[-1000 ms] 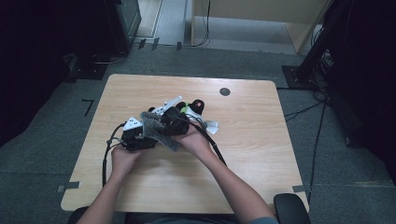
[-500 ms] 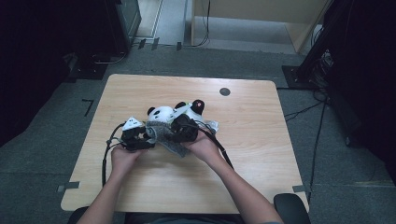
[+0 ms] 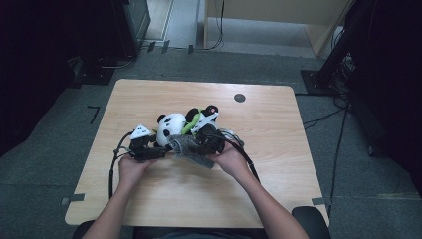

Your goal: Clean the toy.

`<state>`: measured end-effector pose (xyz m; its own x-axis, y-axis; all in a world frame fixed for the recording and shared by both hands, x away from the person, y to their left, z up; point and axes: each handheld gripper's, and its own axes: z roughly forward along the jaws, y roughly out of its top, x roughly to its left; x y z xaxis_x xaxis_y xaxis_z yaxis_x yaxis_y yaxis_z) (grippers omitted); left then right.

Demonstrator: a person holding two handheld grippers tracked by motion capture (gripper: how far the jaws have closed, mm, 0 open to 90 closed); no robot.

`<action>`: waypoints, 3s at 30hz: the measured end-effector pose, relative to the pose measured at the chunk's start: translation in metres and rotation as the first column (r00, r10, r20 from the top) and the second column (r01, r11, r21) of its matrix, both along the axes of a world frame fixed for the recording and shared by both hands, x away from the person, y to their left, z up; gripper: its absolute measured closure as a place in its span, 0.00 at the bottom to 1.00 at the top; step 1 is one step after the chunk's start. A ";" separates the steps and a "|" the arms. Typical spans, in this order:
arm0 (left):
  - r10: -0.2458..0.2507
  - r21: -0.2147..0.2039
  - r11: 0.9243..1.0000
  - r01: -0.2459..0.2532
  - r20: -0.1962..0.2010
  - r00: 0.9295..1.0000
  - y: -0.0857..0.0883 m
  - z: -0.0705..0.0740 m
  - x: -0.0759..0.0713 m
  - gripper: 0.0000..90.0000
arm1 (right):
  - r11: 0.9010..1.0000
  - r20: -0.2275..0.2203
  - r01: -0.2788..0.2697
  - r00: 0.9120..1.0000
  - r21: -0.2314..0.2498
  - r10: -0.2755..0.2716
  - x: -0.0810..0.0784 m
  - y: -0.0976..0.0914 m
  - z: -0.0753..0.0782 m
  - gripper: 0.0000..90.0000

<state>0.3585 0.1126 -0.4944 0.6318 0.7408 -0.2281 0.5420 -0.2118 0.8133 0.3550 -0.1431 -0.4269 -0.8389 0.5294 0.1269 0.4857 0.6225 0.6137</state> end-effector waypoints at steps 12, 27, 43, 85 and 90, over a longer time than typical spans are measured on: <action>0.003 -0.005 1.000 -0.003 -0.005 1.000 0.000 0.000 0.000 0.27 | 0.997 0.006 -0.001 1.000 0.074 0.000 -0.005 0.001 0.018 0.86; 0.003 -0.003 1.000 -0.003 -0.001 1.000 0.000 0.000 0.000 0.27 | 0.988 0.081 0.071 0.993 0.137 -0.082 0.031 0.032 0.042 0.86; 0.009 -0.046 0.999 -0.011 -0.051 0.999 0.003 0.000 0.002 0.27 | 0.997 0.084 0.036 0.996 0.067 -0.042 0.027 0.052 0.015 0.86; 0.003 0.033 0.999 -0.003 0.004 1.000 -0.003 0.001 -0.002 0.30 | 0.985 0.117 0.099 0.986 0.144 -0.116 -0.009 -0.048 0.059 0.86; 0.005 0.025 1.000 -0.005 0.004 1.000 -0.003 0.000 -0.002 0.30 | 0.980 0.087 0.145 0.984 0.140 -0.158 -0.006 -0.069 0.050 0.86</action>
